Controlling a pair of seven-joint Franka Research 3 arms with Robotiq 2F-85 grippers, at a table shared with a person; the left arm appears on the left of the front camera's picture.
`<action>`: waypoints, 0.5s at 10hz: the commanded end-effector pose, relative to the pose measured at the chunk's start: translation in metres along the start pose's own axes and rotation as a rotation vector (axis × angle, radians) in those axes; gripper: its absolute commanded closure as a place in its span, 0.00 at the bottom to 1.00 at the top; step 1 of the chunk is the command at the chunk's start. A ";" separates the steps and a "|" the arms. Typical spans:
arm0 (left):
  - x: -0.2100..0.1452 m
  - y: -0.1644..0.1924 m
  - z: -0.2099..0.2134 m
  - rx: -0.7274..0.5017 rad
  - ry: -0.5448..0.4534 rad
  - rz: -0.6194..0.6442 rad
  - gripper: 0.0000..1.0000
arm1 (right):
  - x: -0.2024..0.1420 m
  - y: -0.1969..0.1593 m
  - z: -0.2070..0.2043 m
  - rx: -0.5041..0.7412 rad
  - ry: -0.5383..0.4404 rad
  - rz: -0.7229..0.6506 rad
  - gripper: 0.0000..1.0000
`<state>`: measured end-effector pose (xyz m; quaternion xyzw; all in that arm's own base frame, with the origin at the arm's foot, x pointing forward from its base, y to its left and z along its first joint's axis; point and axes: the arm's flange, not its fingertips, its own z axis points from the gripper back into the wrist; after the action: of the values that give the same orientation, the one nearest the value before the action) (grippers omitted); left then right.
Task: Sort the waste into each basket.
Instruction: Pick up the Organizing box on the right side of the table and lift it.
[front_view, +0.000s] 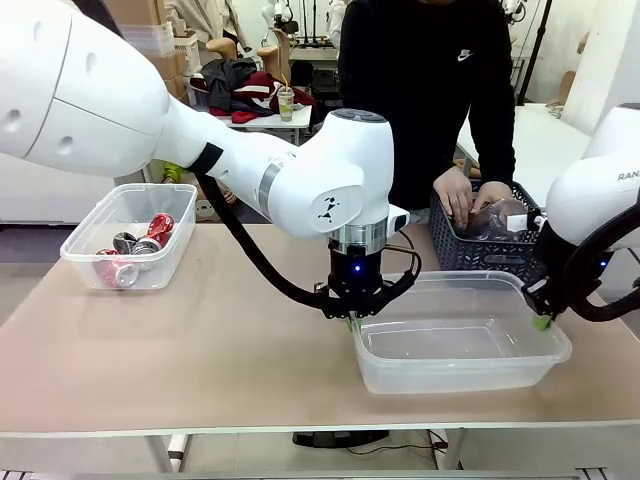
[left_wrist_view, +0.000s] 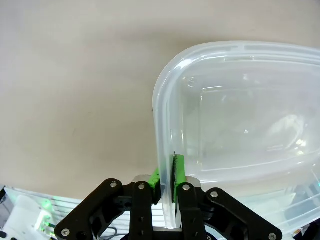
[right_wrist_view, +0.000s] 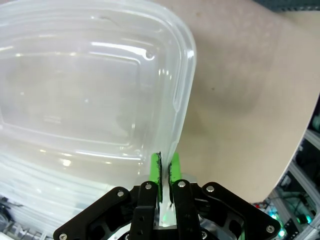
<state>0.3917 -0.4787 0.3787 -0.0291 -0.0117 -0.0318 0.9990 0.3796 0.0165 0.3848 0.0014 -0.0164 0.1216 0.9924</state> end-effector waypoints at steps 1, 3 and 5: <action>-0.007 0.000 0.009 -0.007 -0.039 0.007 1.00 | -0.009 0.014 -0.002 0.013 -0.022 0.061 1.00; -0.017 0.013 0.036 0.004 -0.067 -0.016 1.00 | -0.015 0.031 0.032 0.012 0.016 0.039 1.00; -0.030 0.044 0.076 0.054 -0.093 0.002 1.00 | -0.017 0.051 0.079 -0.018 0.002 0.066 1.00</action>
<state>0.3736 -0.4538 0.4336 -0.0172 -0.0385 -0.0286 0.9987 0.3552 0.0448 0.4365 -0.0071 -0.0235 0.1442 0.9893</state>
